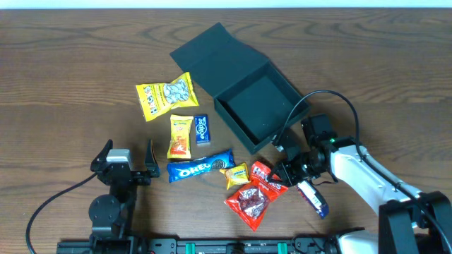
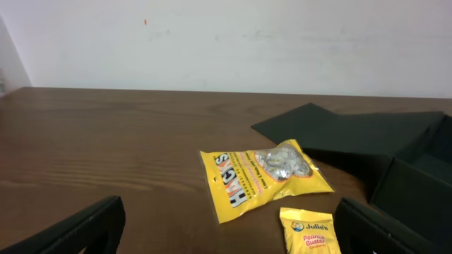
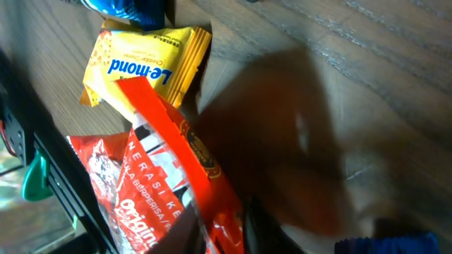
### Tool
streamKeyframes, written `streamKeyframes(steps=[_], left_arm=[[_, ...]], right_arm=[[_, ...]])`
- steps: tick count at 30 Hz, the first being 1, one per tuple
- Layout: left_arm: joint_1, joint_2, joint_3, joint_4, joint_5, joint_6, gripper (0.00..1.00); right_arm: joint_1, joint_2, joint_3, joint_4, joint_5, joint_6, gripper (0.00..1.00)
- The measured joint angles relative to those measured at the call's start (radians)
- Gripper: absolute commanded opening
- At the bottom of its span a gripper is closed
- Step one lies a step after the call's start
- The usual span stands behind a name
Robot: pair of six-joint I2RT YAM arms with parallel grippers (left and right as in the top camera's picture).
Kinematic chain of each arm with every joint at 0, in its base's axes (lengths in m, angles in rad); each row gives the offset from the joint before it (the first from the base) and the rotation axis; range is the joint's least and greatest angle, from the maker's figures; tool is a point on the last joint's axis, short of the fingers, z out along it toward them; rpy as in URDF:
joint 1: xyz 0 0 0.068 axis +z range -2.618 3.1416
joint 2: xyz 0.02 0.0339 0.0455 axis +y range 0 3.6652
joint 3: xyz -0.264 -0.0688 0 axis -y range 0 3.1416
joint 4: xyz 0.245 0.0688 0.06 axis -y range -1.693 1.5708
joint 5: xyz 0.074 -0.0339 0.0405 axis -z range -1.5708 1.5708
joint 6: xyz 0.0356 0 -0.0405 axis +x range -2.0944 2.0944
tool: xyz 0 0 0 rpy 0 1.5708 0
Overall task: Pack container
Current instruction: 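Grasp the red HACKS bag with the right gripper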
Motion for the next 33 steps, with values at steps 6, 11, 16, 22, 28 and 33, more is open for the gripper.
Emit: streamKeyframes(steps=[6, 11, 16, 22, 28, 33], left_arm=[[0.000, 0.000, 0.000, 0.000, 0.000, 0.000, 0.95], [0.000, 0.000, 0.000, 0.000, 0.000, 0.000, 0.96], [0.000, 0.000, 0.000, 0.000, 0.000, 0.000, 0.95], [0.000, 0.000, 0.000, 0.000, 0.000, 0.000, 0.95], [0.000, 0.000, 0.000, 0.000, 0.000, 0.000, 0.95], [0.000, 0.000, 0.000, 0.000, 0.000, 0.000, 0.95]], right_arm=[[0.000, 0.000, 0.000, 0.003, -0.002, 0.001, 0.01], [0.000, 0.000, 0.000, 0.002, -0.002, 0.001, 0.01], [0.007, 0.000, 0.003, -0.034, -0.002, -0.004, 0.01], [0.048, -0.050, 0.040, -0.097, 0.002, -0.008, 0.01], [0.075, -0.118, 0.134, -0.184, 0.003, -0.037, 0.01], [0.126, -0.119, 0.223, -0.247, 0.032, -0.085, 0.01]])
